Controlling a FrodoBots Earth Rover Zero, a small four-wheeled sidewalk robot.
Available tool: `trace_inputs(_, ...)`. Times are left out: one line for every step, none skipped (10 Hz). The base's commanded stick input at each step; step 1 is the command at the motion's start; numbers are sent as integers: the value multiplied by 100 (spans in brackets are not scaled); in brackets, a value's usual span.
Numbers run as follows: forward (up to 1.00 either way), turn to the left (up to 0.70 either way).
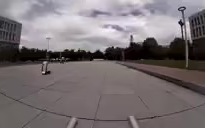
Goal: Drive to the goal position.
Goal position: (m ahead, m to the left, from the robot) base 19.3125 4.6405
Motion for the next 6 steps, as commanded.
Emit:
trace_inputs(70,1)
trace_inputs(70,1)
trace_inputs(70,1)
trace_inputs(70,1)
trace_inputs(70,1)
trace_inputs(70,1)
